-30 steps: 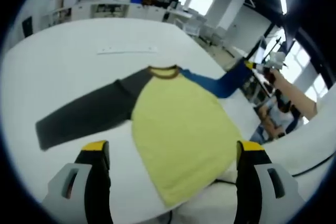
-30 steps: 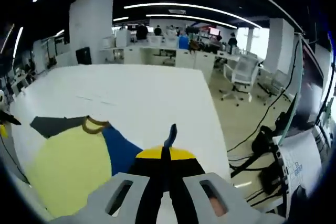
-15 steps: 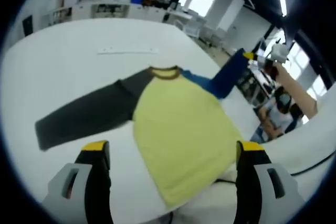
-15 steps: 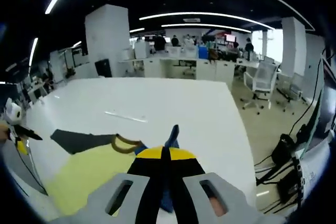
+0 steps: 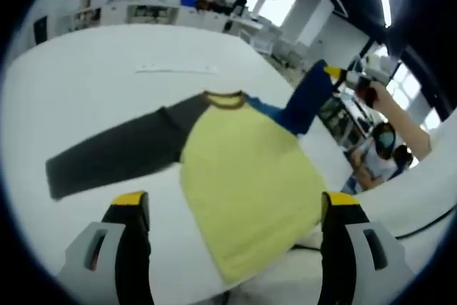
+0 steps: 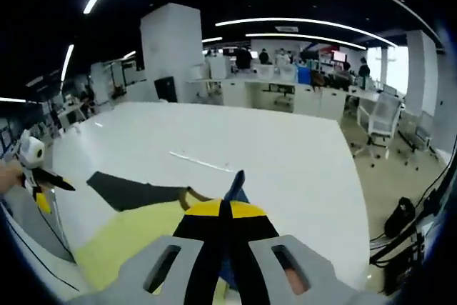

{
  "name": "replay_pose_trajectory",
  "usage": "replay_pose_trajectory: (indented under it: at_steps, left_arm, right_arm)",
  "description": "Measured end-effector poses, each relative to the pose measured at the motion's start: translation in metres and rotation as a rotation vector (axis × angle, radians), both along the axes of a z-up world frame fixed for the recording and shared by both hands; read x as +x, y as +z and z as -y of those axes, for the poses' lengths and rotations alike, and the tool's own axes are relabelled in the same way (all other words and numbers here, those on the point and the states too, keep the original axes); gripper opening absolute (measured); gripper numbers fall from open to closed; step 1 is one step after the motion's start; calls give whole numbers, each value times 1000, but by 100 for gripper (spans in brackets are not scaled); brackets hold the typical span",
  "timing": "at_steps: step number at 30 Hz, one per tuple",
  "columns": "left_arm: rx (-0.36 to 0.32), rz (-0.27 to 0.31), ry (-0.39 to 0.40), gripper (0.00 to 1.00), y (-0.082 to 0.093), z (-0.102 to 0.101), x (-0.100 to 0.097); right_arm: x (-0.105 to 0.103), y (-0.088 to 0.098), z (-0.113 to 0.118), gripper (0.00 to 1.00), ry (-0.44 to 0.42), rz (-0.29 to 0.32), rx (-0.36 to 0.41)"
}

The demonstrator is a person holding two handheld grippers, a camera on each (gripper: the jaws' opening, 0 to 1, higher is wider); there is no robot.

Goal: Fold the garment on the visible template until the final outline fits inside the template.

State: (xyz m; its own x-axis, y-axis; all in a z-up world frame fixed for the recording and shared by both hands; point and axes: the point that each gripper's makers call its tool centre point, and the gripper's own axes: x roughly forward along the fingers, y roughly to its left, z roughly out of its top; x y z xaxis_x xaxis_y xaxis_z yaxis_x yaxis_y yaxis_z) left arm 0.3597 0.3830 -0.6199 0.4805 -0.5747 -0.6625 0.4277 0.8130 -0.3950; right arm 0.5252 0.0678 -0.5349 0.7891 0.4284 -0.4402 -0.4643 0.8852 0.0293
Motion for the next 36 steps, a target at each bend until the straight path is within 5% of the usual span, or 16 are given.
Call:
replay_pose_trajectory:
  at_steps: [18,36]
  left_arm:
    - [0,-7,51,96,-4,-12,-7]
    - [1,-14,72,96,-6,-16,-10]
  right_arm:
    - [4,-2,-51,2,132,-24,34]
    - [12,3,-78,2,169,-32,96]
